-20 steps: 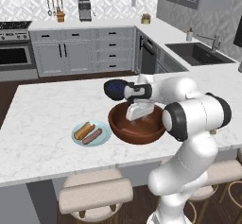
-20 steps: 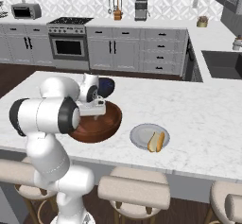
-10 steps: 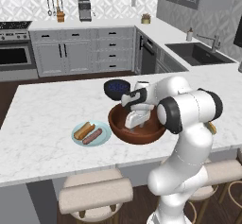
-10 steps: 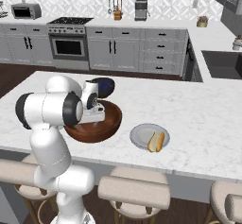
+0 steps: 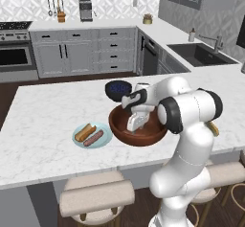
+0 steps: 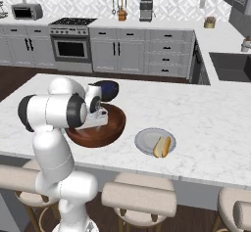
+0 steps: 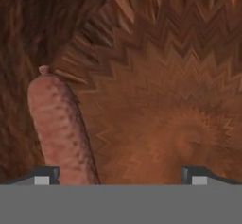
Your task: Place one bun and one sausage from the bowl on each plate.
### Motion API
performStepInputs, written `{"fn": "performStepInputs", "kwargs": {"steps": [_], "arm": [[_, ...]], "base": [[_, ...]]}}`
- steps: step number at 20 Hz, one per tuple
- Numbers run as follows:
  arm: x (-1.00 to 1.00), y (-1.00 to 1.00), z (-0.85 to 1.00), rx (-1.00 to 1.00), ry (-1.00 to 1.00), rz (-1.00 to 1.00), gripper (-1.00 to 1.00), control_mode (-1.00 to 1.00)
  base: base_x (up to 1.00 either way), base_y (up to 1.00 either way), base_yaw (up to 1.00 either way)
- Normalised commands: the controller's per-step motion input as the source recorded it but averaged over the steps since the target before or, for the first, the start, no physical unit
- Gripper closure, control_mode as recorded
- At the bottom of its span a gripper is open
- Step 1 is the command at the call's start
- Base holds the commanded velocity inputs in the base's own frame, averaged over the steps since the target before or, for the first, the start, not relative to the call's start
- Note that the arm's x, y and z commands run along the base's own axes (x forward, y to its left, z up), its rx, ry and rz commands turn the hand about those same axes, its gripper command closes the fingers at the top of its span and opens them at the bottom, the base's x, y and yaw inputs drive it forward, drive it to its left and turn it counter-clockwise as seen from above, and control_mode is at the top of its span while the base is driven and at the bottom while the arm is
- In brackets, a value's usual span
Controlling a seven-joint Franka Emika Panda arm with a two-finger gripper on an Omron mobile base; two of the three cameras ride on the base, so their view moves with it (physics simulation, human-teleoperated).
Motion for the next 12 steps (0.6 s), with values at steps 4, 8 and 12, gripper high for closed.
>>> {"fn": "performStepInputs", "kwargs": {"steps": [4, 8, 12], "arm": [[-0.60, 0.00, -0.01, 0.04, 0.00, 0.07, -1.00, -1.00], [-0.66, 0.00, 0.00, 0.04, 0.00, 0.07, -1.00, -1.00], [-0.10, 0.00, -0.12, 0.02, 0.00, 0.09, -1.00, -1.00]], "base": [[0.00, 0.00, 0.00], [0.00, 0.00, 0.00], [0.00, 0.00, 0.00]]}}
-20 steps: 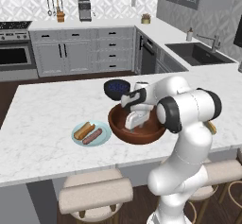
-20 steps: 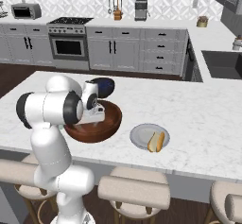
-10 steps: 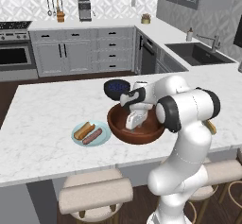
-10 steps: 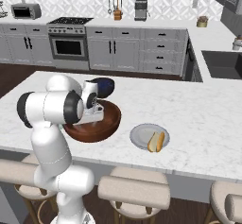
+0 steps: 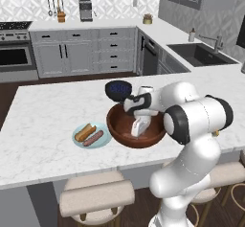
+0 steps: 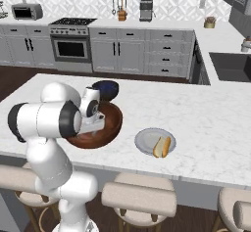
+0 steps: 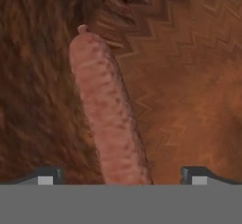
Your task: Place one bun and one sausage from the bowl on each plate.
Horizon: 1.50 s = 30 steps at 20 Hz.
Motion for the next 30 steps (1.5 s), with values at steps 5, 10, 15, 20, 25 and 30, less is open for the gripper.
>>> {"fn": "performStepInputs", "kwargs": {"steps": [5, 10, 15, 20, 25, 30], "arm": [[0.51, 0.00, -0.39, 0.00, 0.02, 0.15, -1.00, -1.00], [0.33, 0.00, -0.54, 0.00, 0.02, 0.14, -1.00, -1.00], [-0.36, 0.00, -0.80, -0.02, 0.00, 0.06, -1.00, -1.00], [-0.99, 0.00, -0.79, 0.00, -0.04, 0.04, -1.00, -1.00], [-0.98, 0.00, -0.69, -0.01, -0.21, 0.06, -1.00, -1.00], [-0.21, 0.00, -0.49, 0.00, -0.04, 0.02, -1.00, -1.00]], "base": [[0.00, 0.00, 0.00], [0.00, 0.00, 0.00], [0.00, 0.00, 0.00], [0.00, 0.00, 0.00], [0.00, 0.00, 0.00], [0.00, 0.00, 0.00]]}}
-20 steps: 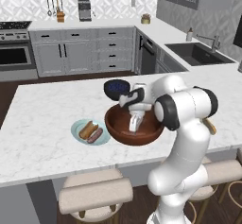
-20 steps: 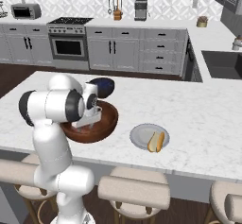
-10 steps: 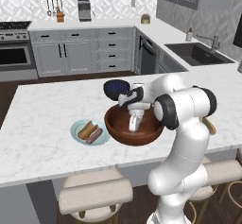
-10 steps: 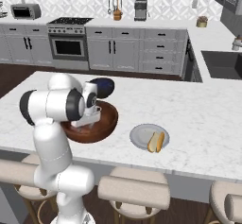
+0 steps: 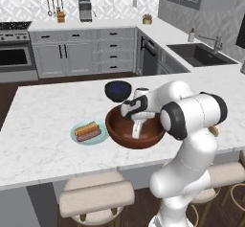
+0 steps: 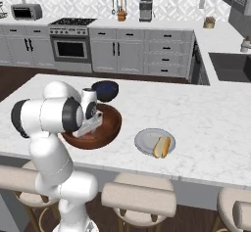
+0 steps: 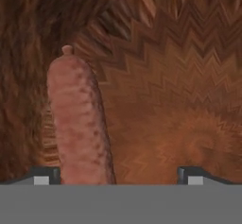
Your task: Place one bun and one sausage from the bowl on each plate.
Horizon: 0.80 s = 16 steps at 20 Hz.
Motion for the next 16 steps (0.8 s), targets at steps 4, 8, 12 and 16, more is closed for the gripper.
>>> {"fn": "performStepInputs", "kwargs": {"steps": [4, 8, 12, 16], "arm": [[0.75, 0.00, -0.33, 0.00, 0.16, 0.00, 1.00, -1.00], [0.40, 0.00, -0.49, 0.00, 0.17, 0.00, 1.00, -1.00], [-0.27, -0.01, -0.10, 0.00, 0.00, -0.02, 1.00, -1.00], [-0.85, -0.12, 0.77, 0.00, -0.29, -0.09, 1.00, -1.00]], "base": [[0.00, 0.00, 0.00], [0.00, 0.00, 0.00], [0.00, 0.00, 0.00], [0.00, 0.00, 0.00]]}}
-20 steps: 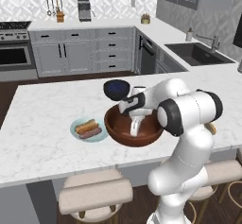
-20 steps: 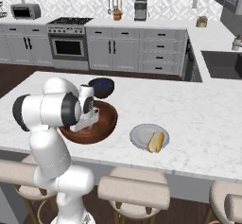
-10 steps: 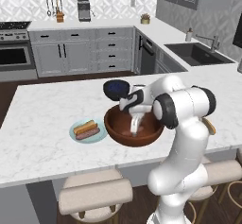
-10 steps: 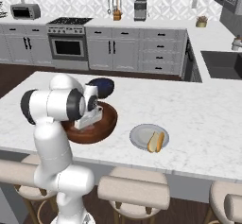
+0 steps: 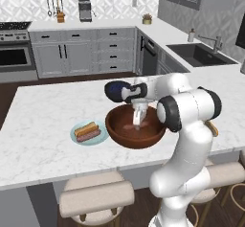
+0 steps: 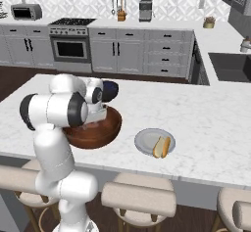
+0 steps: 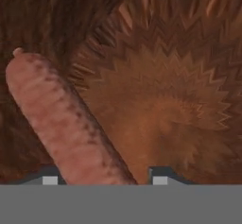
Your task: Place one bun and one sausage from the bowl on each plate.
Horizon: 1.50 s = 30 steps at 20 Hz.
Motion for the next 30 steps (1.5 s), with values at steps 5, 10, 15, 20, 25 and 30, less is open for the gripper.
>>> {"fn": "performStepInputs", "kwargs": {"steps": [5, 10, 15, 20, 25, 30], "arm": [[-0.62, -0.23, 1.00, 0.00, -0.45, -0.19, 1.00, -1.00], [0.15, -0.72, 0.70, 0.00, 0.03, -0.58, 1.00, -1.00], [0.06, -0.94, 0.44, 0.00, 0.08, -0.67, 1.00, -1.00], [0.13, -0.99, 0.10, -0.02, 0.00, -0.56, 1.00, -1.00], [0.09, -0.83, -0.08, -0.07, 0.00, -0.44, 1.00, -1.00], [-0.02, -0.31, -0.48, -0.14, -0.10, -0.33, 1.00, -1.00]], "base": [[0.00, 0.00, 0.00], [0.00, 0.00, 0.00], [0.00, 0.00, 0.00], [0.00, 0.00, 0.00], [0.00, 0.00, 0.00], [0.00, 0.00, 0.00]]}}
